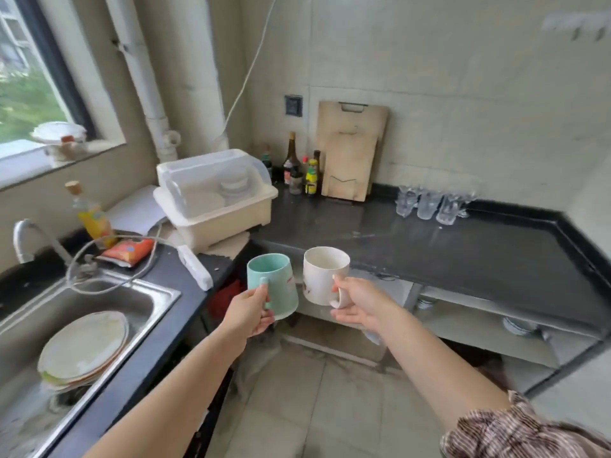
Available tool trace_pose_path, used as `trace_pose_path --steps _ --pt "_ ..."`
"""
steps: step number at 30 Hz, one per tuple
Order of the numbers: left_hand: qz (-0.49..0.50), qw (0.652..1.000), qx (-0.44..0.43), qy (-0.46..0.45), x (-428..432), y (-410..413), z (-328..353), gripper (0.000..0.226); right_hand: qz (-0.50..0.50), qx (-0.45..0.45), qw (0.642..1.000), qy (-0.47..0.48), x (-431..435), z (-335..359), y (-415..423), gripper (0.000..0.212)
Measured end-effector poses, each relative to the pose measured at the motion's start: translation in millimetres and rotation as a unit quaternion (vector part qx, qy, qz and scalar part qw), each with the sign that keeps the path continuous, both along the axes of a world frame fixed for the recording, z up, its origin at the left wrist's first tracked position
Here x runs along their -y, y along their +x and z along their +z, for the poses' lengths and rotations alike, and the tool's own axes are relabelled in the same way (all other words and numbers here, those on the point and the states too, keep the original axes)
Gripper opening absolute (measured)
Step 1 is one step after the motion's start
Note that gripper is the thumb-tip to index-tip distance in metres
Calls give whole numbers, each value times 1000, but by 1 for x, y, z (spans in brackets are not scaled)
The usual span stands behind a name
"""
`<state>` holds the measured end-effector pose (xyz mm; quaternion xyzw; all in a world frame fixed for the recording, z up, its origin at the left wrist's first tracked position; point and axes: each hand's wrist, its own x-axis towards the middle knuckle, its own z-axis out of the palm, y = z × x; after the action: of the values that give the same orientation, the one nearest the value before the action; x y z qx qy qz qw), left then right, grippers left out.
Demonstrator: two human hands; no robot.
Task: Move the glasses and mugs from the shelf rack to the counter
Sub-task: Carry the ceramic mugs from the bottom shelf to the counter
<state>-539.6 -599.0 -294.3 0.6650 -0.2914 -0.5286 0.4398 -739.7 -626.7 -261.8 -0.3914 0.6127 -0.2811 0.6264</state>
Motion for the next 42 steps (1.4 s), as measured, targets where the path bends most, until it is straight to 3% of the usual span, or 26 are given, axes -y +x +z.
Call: trace_pose_path --steps 13,20,31,42 --pt "-129 991 -12 27 262 -187 -21 25 -178 -2 983 45 190 -24 -182 27" --pt "-157 986 -32 54 355 -263 -43 31 -239 17 968 74 269 -42 -257 26" --pt "-146 984 -16 101 472 -363 -102 33 -236 -3 962 135 403 -93 -360 24" --pt "-129 987 26 88 521 -403 -146 29 -262 34 957 116 476 -139 -384 24"
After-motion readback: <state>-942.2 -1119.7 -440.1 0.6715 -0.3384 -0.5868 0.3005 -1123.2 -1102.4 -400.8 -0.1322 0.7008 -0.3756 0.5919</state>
